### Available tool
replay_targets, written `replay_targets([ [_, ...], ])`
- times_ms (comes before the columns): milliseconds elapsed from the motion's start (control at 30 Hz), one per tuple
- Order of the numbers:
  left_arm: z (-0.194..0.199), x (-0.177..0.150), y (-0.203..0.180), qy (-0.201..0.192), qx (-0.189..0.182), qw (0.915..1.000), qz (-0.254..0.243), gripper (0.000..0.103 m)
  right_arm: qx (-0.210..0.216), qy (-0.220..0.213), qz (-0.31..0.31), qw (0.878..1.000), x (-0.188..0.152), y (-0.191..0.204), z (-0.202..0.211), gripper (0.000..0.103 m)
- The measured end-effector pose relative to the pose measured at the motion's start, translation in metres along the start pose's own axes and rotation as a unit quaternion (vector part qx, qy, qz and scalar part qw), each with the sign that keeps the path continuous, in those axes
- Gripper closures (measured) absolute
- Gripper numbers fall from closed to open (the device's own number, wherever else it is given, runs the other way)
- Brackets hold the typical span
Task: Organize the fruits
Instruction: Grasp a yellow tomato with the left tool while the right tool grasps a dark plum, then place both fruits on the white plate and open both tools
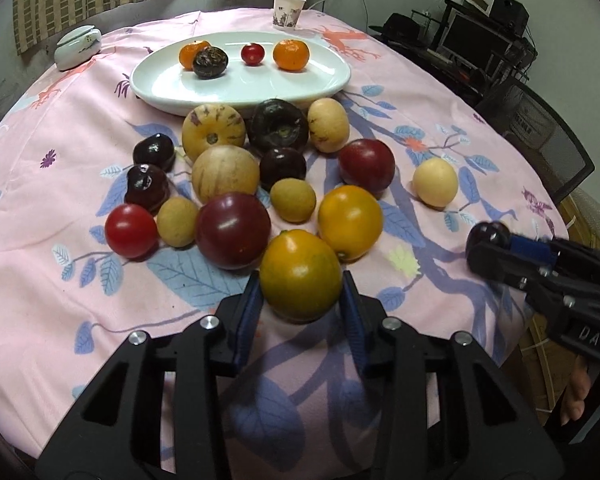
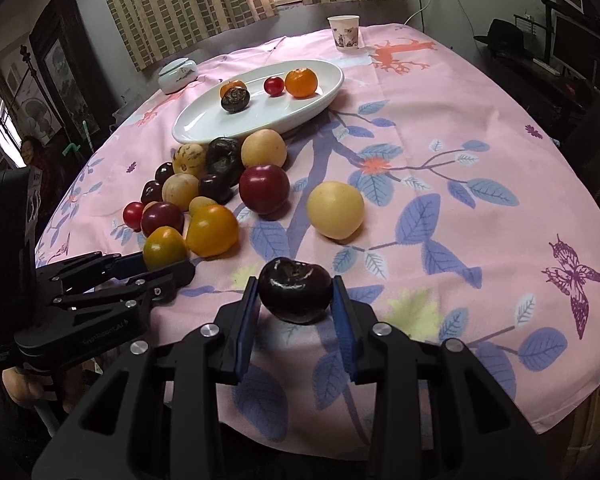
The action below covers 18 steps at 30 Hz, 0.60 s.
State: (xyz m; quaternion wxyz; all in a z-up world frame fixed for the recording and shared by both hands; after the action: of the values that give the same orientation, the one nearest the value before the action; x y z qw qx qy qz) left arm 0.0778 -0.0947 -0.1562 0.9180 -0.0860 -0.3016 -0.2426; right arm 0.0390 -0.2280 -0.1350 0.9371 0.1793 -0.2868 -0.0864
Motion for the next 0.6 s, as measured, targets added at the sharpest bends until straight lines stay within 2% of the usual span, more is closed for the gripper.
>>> replay_targets([
  [200, 0.005, 0.000, 0.003, -0.015, -0.012, 0.9998, 0.011, 0.065, 0.000, -0.004, 0.009, 1.000, -0.002, 0.011, 0.005, 0.067],
  [600, 0.046, -0.003, 0.027, -0.055, 0.001, 0.9979, 0.035, 0.065, 0.009, -0.001, 0.029, 1.000, -0.002, 0.037, 0.000, 0.067],
])
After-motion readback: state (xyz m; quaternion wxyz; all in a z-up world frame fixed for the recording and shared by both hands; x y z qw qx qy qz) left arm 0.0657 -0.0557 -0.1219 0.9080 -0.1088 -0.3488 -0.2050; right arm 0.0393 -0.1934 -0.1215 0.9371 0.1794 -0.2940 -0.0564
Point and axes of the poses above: each gripper's, at about its wrist camera, not at the fingertips, and z roughly against the way its jaws point, y to its left, x to its top, the point moved 6 cm from there along -z, roughly the way its jaws point, and after that the axes turned 14 degrees about -z, right-handed, at the moved point
